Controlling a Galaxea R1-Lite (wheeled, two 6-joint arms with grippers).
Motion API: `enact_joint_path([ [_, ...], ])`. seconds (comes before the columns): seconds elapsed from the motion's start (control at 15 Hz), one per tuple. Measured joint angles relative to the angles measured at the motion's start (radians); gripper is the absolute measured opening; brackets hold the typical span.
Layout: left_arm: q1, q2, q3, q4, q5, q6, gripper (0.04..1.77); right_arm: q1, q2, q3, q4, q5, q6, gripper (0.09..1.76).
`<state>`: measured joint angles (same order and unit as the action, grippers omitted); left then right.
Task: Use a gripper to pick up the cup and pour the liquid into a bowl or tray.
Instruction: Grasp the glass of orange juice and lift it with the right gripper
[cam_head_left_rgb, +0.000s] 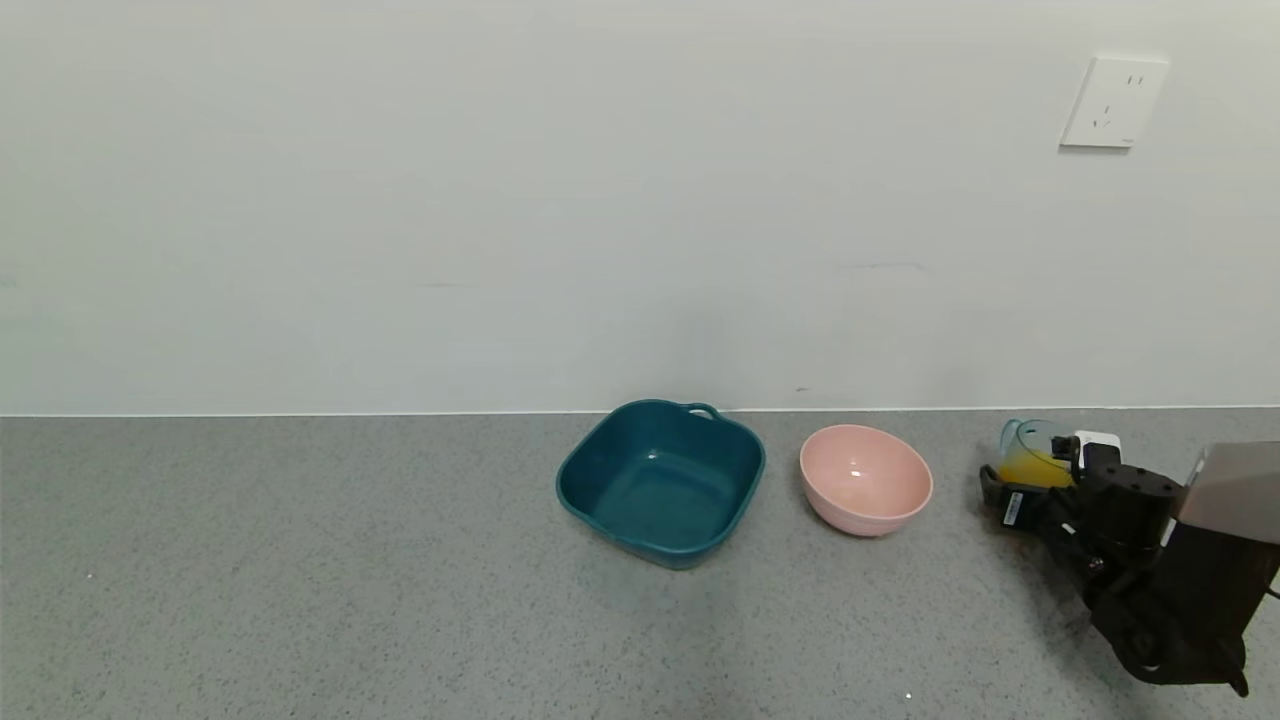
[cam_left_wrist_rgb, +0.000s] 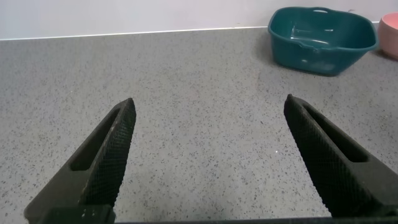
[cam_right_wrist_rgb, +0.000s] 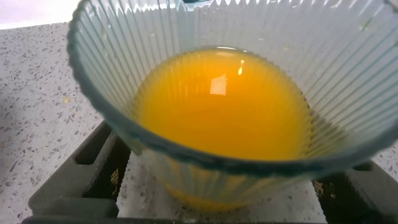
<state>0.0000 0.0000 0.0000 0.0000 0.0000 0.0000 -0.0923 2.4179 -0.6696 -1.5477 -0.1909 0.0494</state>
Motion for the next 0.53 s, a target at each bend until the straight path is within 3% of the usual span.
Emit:
enact_joint_path([
  [0.13, 0.0, 0.0, 0.0, 0.0, 0.0, 0.0, 1.72, -0.003, 0.001, -0.002, 0.0, 0.0, -0.001, 1.71],
  [0.27, 0.0, 0.0, 0.0, 0.0, 0.0, 0.0, 1.72, -0.002, 0.001, -0.002, 0.0, 0.0, -0.001, 1.43],
  [0.33, 0.0, 0.0, 0.0, 0.0, 0.0, 0.0, 1.72, -0.003, 0.001, -0.002, 0.0, 0.0, -0.001, 1.37],
  [0.53, 0.0, 0.0, 0.0, 0.0, 0.0, 0.0, 1.72, -0.003, 0.001, -0.002, -0.001, 0.0, -0.001, 1.35],
])
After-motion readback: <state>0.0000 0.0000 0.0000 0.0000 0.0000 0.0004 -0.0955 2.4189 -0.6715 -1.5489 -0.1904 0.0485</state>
